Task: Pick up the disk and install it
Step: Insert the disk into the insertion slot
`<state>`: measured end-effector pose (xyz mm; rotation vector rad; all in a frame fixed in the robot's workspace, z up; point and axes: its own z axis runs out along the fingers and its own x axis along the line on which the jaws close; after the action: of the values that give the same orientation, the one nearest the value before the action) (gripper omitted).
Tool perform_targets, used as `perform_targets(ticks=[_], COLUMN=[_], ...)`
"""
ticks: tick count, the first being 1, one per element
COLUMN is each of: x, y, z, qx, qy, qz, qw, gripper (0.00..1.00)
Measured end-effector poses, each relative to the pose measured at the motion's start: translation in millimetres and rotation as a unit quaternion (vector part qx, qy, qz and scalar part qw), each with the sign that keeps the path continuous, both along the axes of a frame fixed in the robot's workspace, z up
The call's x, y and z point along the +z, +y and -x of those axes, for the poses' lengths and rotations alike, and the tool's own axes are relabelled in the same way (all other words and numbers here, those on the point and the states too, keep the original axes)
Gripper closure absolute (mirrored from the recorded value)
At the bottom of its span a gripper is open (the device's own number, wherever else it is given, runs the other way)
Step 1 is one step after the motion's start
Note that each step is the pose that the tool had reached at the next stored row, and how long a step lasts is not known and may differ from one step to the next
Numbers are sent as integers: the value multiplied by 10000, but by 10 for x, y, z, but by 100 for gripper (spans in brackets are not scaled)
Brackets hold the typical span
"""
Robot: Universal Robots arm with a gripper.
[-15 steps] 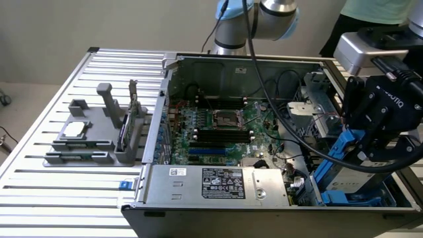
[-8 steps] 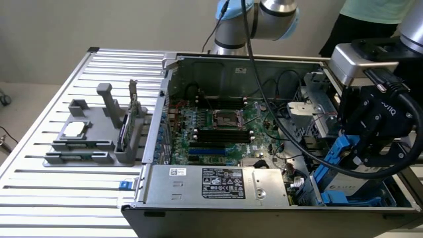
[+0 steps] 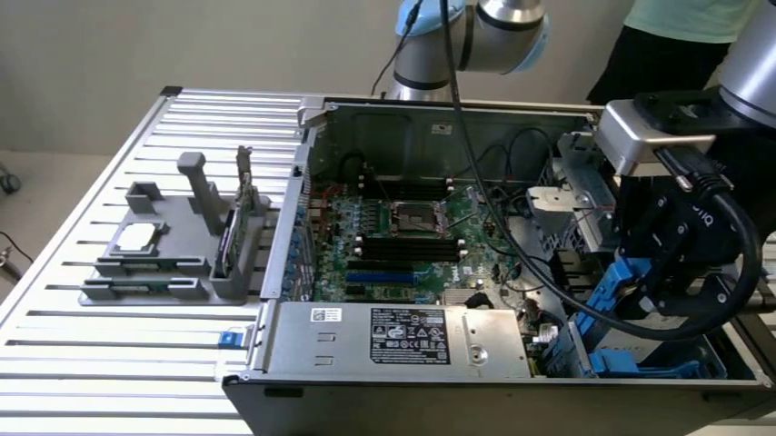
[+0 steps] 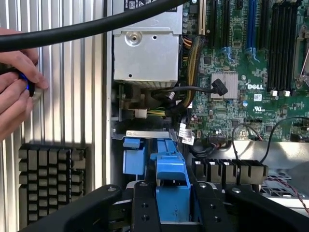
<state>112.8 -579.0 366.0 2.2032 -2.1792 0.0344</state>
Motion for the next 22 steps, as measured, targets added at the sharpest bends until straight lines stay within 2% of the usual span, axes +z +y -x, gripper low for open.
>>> perform_targets(ticks=[2,8,12,13,18,22], x=[-32,-75,-77,-75,-53,-50], y=[-4,-11,-12,-12,-12,-9], z=[-1,-1,-2,-1,-9,-73], qx=[0,-2,-2,-3,-2,7], qy=[1,8,14,16,19,19], qz=[-6,-3,-3,-3,0,2], qw=[10000,10000,10000,10000,10000,10000], gripper=[67,67,66,60,60,60])
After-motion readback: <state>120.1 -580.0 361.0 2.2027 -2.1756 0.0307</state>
